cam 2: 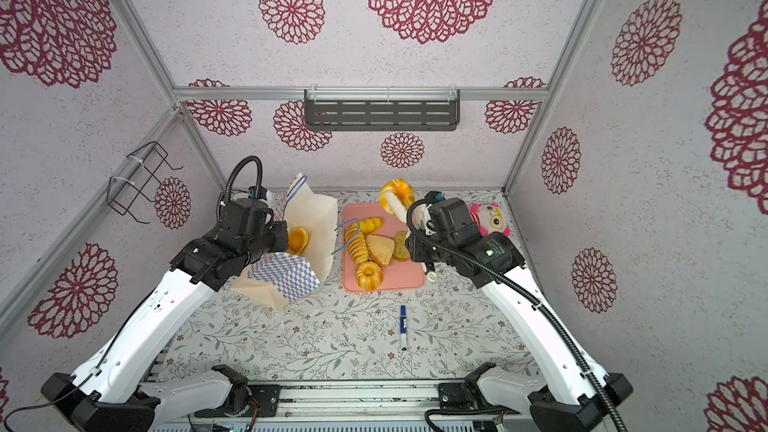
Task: Place the fake bread into the paper bag
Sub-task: 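Lift the ring bun in the tongs over the bag with the right gripper, then release the ring bun into the bag with the right gripper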
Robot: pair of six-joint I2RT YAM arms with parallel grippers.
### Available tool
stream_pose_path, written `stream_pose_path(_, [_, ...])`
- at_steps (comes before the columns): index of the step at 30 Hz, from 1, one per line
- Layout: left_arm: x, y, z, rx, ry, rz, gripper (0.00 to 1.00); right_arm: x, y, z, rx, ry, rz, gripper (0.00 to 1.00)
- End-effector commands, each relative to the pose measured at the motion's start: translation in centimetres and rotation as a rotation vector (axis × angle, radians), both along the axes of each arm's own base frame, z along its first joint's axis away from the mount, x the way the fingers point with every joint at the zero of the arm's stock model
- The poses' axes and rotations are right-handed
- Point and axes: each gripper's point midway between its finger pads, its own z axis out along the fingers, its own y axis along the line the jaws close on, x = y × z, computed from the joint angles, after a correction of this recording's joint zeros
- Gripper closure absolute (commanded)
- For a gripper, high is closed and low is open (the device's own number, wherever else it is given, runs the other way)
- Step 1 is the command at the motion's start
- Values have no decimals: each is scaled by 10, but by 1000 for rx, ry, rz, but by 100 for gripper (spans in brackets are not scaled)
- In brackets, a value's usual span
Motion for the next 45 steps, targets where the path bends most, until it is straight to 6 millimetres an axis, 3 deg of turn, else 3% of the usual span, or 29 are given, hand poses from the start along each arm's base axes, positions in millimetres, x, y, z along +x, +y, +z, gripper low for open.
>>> stream_pose_path(1, [-1,1,8,-15,-18,1,100,2,38,34,59,-86,107,61])
stream_pose_path(7, [-2,3,9,-14,-19,7,100,-7,90,33,41,-67,229,61])
stream_pose_path(16, [-5,5,10,-11,-17,13,100,-14,131,-1,-31,-13,329,60])
stream_pose_path(22, [-6,6,9,-13,-16,17,100,-15,150,-2,-47,-18,368,59])
stream_pose_path(32, [-10,9,12,-13,-23,24,100,-5,153,-28,-151,16,349,49])
stream_pose_path(40, [-12,11,12,-10,-22,28,100,-5,154,-24,-138,3,351,36])
stream_pose_path(45, [-12,11,11,-9,-19,28,100,-4,151,-21,-140,-8,343,36])
